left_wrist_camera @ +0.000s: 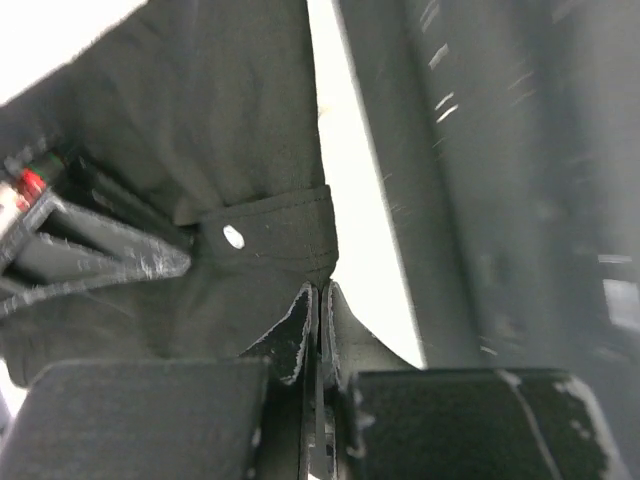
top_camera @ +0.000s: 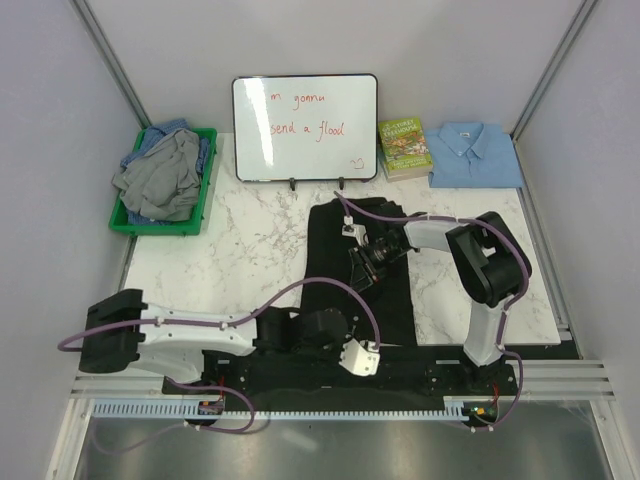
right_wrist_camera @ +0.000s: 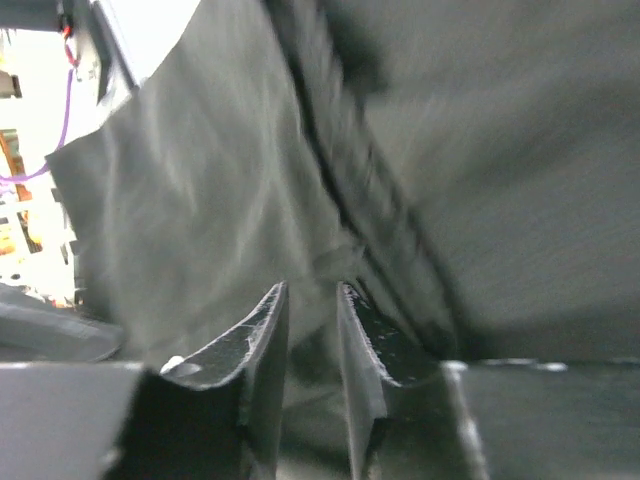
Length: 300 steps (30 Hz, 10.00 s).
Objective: Fold and stack the long sleeve shirts
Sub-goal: Fold the shirt
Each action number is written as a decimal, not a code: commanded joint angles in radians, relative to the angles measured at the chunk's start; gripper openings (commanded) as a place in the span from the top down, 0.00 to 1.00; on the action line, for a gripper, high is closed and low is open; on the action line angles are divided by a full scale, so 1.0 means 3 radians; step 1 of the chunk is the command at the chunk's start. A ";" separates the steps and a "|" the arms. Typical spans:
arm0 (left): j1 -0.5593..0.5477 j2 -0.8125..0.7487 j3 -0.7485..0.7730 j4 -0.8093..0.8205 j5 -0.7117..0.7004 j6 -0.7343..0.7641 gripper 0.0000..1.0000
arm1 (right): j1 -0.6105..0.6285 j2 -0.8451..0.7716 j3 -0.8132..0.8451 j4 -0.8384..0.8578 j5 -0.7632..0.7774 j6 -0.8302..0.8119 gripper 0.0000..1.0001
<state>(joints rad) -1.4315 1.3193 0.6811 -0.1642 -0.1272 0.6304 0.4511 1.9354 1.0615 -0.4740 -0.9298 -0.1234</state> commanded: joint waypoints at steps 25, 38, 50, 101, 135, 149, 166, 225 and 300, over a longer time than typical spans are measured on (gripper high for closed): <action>0.2061 0.1487 0.2786 -0.1958 0.2203 0.0624 0.98 | -0.0624 0.1095 0.2270 -0.1145 0.0594 -0.0831 0.61; 0.2399 0.2004 0.2266 -0.1166 0.1968 0.0865 0.98 | -0.0517 0.0994 0.1893 -0.1278 0.0385 -0.1076 0.68; 0.1970 0.1212 0.1314 -0.1288 0.2219 0.0231 0.98 | -0.0215 0.0191 0.1319 -0.1845 -0.0152 -0.1342 0.56; 0.2379 0.1810 0.2449 -0.1340 0.1667 0.0568 0.98 | -0.0266 0.1459 0.2378 -0.2260 0.0067 -0.1787 0.73; 0.3278 0.1952 0.3063 -0.2536 0.2546 0.0098 0.37 | -0.0834 0.0135 0.1991 -0.3150 0.0558 -0.2170 0.19; 0.3422 0.2612 0.3308 -0.2776 0.2500 -0.0040 0.34 | -0.0829 0.0323 0.1437 -0.2670 0.0742 -0.2217 0.53; 0.3626 0.3052 0.3595 -0.2532 0.2449 -0.0418 0.98 | -0.0890 0.0870 0.1938 -0.1969 0.1381 -0.1680 0.92; 0.3263 0.1605 -0.0792 0.2547 0.3283 -0.5164 0.04 | -0.0419 -0.0935 -0.1974 0.1980 -0.0189 0.2410 0.02; 0.4235 0.0097 0.0031 0.0384 0.3053 -0.3477 0.11 | 0.0214 0.1183 0.3164 -0.1795 0.0814 -0.1655 0.02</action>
<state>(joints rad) -0.2264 1.4162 0.7212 0.0910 0.8410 -0.4927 0.4778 2.3188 1.9320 -0.9398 -0.7383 -0.5133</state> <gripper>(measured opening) 0.893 0.981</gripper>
